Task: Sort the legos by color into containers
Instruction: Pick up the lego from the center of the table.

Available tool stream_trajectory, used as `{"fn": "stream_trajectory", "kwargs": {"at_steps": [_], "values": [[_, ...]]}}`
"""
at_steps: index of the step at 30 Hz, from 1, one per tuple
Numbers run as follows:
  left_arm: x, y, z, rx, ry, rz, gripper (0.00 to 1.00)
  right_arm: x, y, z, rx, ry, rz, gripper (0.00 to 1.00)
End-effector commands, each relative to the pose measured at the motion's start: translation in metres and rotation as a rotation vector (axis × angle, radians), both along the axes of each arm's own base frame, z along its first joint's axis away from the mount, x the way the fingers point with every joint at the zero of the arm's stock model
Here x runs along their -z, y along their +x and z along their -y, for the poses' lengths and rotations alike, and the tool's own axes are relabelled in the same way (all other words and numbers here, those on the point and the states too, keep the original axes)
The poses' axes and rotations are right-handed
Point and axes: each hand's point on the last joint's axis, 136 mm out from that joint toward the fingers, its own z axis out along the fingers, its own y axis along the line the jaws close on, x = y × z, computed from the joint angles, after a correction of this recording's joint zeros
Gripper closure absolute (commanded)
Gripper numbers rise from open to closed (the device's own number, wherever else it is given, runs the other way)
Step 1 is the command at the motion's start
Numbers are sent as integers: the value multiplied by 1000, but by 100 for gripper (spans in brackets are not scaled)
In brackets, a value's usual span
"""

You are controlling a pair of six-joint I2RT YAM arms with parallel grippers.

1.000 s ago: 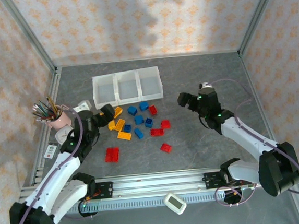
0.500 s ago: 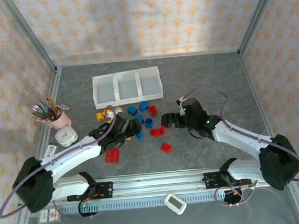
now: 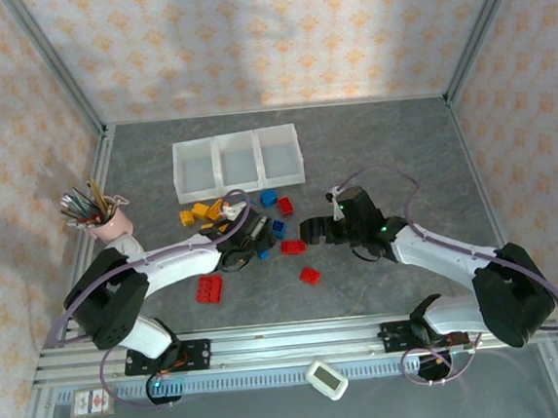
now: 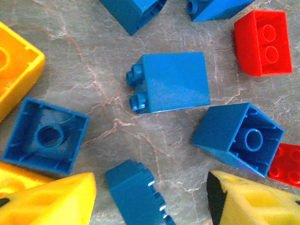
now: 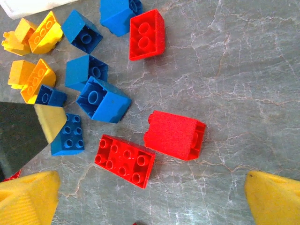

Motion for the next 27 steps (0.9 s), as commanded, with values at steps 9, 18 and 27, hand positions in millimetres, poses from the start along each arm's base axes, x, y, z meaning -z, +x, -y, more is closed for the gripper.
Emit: {"fn": "stream_trajectory", "kwargs": {"at_steps": [9,18,27], "values": [[17,12,9,29,54,-10,51,0,5,-1,-9,3,23,0],[21,14,9,35,84,-19,75,-1,4,-2,-17,7,20,0],[-26,15,-2,20,68,76,87,-24,8,-7,-33,22,51,0]]}}
